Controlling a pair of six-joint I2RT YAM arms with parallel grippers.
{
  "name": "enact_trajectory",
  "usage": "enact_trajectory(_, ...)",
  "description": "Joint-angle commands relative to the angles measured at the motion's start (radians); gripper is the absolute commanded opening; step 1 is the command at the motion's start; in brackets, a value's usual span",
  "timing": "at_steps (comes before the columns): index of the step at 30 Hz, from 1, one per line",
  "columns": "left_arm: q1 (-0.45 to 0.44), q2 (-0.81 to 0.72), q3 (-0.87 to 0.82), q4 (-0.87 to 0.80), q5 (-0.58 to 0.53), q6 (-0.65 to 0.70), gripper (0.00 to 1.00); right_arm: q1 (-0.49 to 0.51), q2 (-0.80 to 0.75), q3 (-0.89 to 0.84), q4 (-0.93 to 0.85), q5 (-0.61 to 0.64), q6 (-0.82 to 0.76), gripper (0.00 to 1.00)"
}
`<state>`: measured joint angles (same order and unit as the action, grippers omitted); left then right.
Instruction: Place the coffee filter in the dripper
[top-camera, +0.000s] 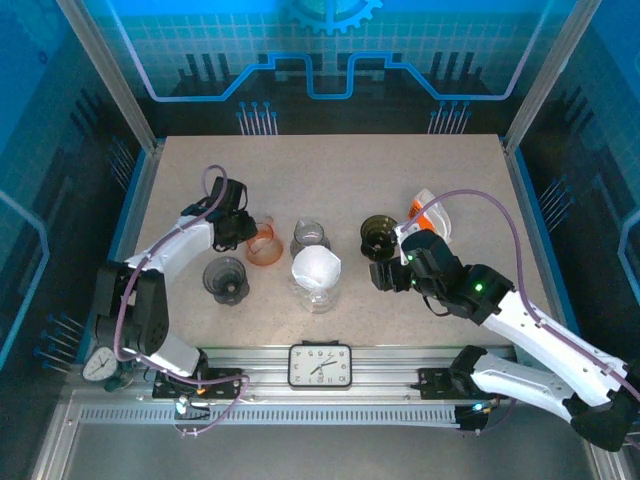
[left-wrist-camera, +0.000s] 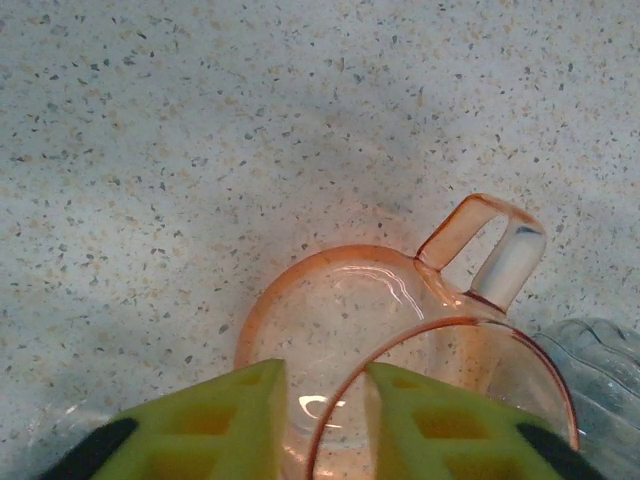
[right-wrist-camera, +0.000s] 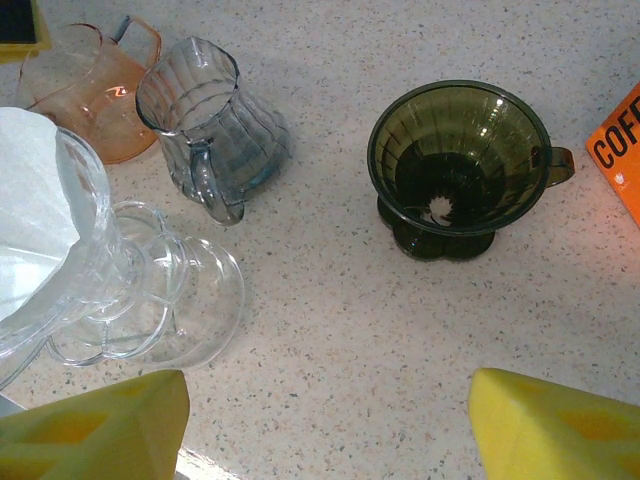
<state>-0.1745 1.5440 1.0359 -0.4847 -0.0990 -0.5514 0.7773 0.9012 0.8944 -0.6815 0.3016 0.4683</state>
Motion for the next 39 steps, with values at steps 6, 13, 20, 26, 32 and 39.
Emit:
enact_trajectory(6,-0.017,-0.054,0.016,-0.072,0.003,0.027,0.36,-0.024,-0.012,-0.04,0.025,-0.024,0.009,0.75)
enact_trajectory(13,-0.023,-0.023,0.006,-0.108,-0.014,0.047,0.29,-0.034,-0.017,-0.064,0.037,-0.032,0.01,0.75)
enact_trajectory(20,-0.029,0.028,0.005,-0.103,-0.029,0.04,0.21,-0.042,-0.027,-0.094,0.046,-0.043,0.016,0.75)
enact_trajectory(26,-0.034,0.02,0.005,-0.107,-0.032,0.039,0.03,-0.062,-0.008,-0.154,0.063,-0.107,0.066,0.75)
enact_trajectory(32,-0.032,0.001,0.025,-0.105,0.02,0.024,0.0,-0.072,0.058,-0.263,0.208,-0.301,0.11,0.71)
enact_trajectory(39,-0.024,-0.046,0.06,-0.113,0.098,0.006,0.0,-0.026,0.18,-0.355,0.436,-0.384,0.163,0.65)
